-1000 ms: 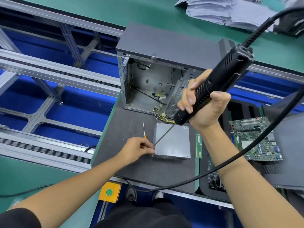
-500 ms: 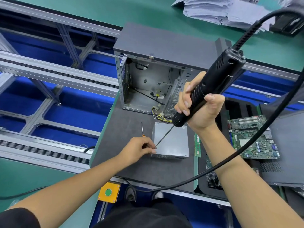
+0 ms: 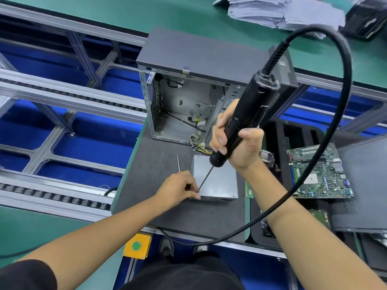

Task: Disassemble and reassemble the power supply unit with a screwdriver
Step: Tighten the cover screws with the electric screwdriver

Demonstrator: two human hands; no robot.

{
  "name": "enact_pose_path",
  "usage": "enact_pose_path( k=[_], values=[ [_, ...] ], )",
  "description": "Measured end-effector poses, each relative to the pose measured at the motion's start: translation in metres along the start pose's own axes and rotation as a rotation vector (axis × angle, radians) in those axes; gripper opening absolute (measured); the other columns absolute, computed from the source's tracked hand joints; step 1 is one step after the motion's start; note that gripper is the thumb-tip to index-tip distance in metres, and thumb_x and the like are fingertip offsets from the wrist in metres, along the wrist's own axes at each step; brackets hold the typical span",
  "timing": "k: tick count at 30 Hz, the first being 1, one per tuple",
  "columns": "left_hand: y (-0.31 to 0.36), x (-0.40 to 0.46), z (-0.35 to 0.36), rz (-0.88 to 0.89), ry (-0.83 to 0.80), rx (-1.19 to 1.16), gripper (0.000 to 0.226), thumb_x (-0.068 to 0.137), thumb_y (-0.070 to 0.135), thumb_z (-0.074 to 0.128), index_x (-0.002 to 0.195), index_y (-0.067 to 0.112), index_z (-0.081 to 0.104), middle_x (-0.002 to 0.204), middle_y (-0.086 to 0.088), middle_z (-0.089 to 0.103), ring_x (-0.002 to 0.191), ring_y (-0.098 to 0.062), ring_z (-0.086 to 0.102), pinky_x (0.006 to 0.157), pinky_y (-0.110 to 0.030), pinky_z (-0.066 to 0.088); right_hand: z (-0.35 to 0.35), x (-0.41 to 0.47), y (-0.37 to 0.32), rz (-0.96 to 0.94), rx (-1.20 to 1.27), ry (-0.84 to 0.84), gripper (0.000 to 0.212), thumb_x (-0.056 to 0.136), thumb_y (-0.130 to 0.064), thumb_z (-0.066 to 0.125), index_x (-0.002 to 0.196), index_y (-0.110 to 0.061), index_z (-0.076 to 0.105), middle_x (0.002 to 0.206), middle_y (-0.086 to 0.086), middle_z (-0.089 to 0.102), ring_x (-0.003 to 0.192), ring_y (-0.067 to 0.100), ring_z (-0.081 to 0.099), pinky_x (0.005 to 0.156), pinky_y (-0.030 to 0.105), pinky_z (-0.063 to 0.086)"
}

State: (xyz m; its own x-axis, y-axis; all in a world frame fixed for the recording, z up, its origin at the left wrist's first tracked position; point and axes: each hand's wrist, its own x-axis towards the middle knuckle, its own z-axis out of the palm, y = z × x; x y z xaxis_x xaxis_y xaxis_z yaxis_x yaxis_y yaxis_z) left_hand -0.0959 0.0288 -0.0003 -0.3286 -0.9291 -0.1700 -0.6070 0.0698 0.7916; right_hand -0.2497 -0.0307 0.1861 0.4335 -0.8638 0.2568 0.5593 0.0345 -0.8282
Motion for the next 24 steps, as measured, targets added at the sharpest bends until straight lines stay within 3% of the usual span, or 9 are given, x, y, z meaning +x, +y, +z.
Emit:
enact_pose_path(
  k=[2,9,13,16,19,24],
  values=[
    [0.000,0.000,0.002,0.001,-0.005,0.013,0.021,0.071,0.032,0.091,0.080,0.020,0.076,0.085,0.011,0.061,0.081,-0.010,0.061,0.079,-0.039,0.053,-0.002,-0.002,0.002,0.006,0.000,0.006,0.021,0.058,-0.027,0.063,0.076,-0.016,0.065,0.049,0.001,0.048,0.034,0.012,0.036,0.042,0.027,0.025],
    [0.001,-0.002,0.005,-0.014,0.030,0.056,0.021,0.075,0.035,0.089,0.083,0.021,0.076,0.089,0.012,0.061,0.083,-0.011,0.062,0.081,-0.040,0.055,0.000,-0.003,0.007,0.030,0.013,-0.051,0.038,0.061,-0.044,0.082,0.079,-0.016,0.066,0.051,0.001,0.050,0.035,0.013,0.039,0.040,0.030,0.022],
    [0.001,-0.002,0.006,-0.030,0.032,0.060,0.021,0.074,0.036,0.089,0.083,0.022,0.076,0.090,0.011,0.061,0.084,-0.009,0.062,0.082,-0.040,0.055,-0.001,-0.004,0.006,0.051,0.035,-0.056,0.024,0.060,-0.030,0.075,0.079,-0.017,0.067,0.052,0.000,0.051,0.035,0.012,0.039,0.040,0.025,0.025],
    [-0.001,-0.002,0.006,-0.046,0.031,0.030,0.020,0.073,0.035,0.090,0.082,0.022,0.077,0.089,0.011,0.061,0.084,-0.008,0.062,0.082,-0.038,0.055,0.000,-0.005,0.006,0.038,0.031,-0.056,0.023,0.060,-0.029,0.074,0.078,-0.017,0.067,0.051,0.001,0.050,0.035,0.012,0.038,0.039,0.026,0.024],
    [-0.003,-0.001,0.007,-0.060,0.026,0.015,0.019,0.073,0.033,0.090,0.081,0.022,0.078,0.090,0.010,0.061,0.084,-0.008,0.061,0.083,-0.036,0.055,0.002,-0.006,0.007,0.033,0.013,-0.046,0.020,0.060,-0.023,0.058,0.076,-0.016,0.068,0.049,0.002,0.049,0.035,0.012,0.037,0.038,0.029,0.021],
    [-0.006,-0.002,0.008,-0.086,0.040,-0.029,0.016,0.073,0.028,0.091,0.077,0.025,0.077,0.090,0.007,0.061,0.081,-0.007,0.062,0.084,-0.031,0.054,0.007,-0.006,0.009,0.043,0.001,-0.073,0.020,0.059,-0.022,0.057,0.074,-0.014,0.067,0.048,0.003,0.047,0.035,0.012,0.039,0.038,0.027,0.020]
  ],
)
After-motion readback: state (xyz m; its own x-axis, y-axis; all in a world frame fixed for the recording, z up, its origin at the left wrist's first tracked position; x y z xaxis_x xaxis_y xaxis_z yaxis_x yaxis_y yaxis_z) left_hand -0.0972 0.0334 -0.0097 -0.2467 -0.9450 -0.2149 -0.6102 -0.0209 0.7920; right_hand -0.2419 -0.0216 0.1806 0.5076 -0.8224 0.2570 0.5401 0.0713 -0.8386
